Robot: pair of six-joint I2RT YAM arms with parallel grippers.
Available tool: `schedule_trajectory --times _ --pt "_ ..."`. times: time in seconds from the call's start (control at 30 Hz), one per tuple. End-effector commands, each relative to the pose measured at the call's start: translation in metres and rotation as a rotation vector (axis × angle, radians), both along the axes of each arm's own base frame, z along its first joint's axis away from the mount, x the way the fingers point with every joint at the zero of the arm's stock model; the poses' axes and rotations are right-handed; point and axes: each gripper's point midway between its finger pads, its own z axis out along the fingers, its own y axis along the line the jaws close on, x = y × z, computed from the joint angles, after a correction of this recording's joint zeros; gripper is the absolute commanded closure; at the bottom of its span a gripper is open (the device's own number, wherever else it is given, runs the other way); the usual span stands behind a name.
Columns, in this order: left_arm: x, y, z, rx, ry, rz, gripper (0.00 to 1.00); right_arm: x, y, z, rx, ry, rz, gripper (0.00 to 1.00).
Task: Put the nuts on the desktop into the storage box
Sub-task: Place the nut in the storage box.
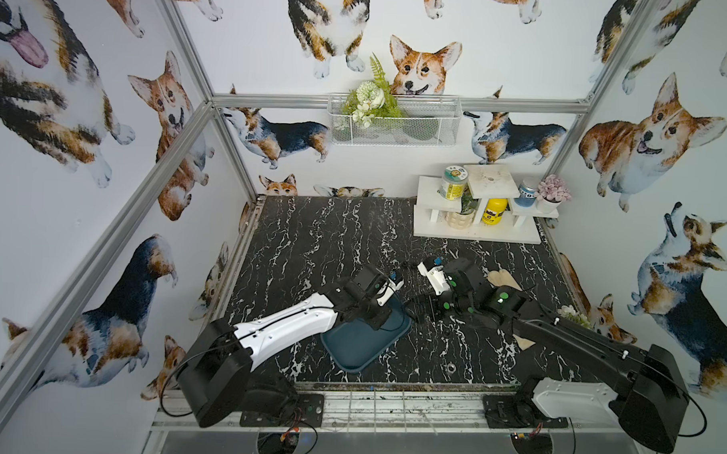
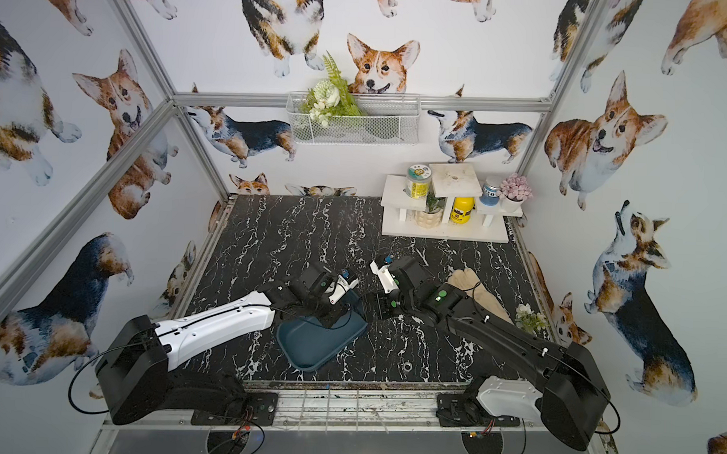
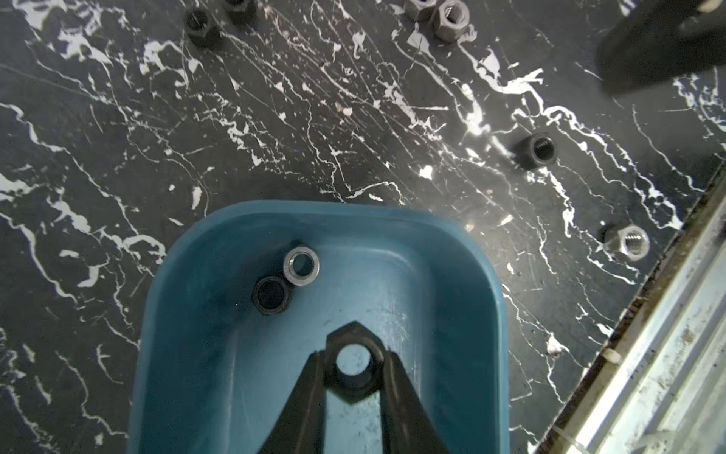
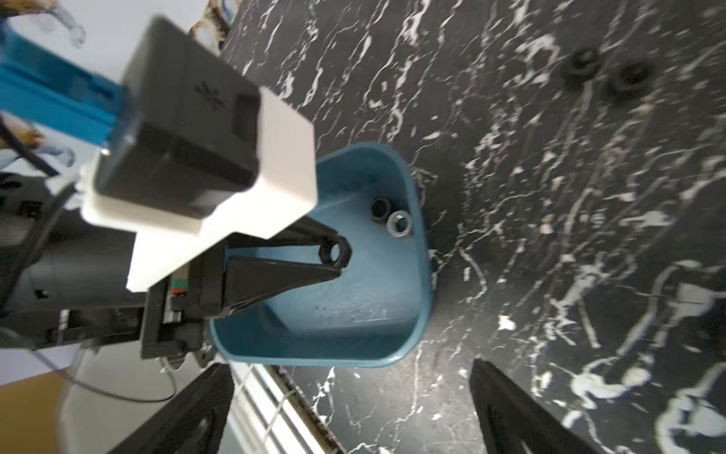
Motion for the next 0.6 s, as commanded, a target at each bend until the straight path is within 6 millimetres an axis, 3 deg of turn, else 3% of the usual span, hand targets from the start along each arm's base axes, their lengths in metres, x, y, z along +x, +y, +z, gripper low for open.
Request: schedule_trajectory --times 0.0,0.27,0.5,0.57 --pt "0.005 -0.003 -0.006 -0.007 0.030 0.055 0.80 0.010 -0.017 -0.002 -0.083 -0.064 -0.063 0.00" --pt "0.008 -0.017 -0.025 -0.014 0.072 0.078 0.78 0.015 -0.026 0.008 -0.076 -0.125 -0.112 0.00" --pt "0.011 -0.016 -0.045 0.030 0.080 0.088 0.75 0.018 -0.029 0.009 -0.092 -0.135 -0.129 0.00" --pt "0.011 -0.015 -0.050 0.026 0.082 0.101 0.74 0.017 -0.030 0.020 -0.061 -0.162 -0.133 0.00"
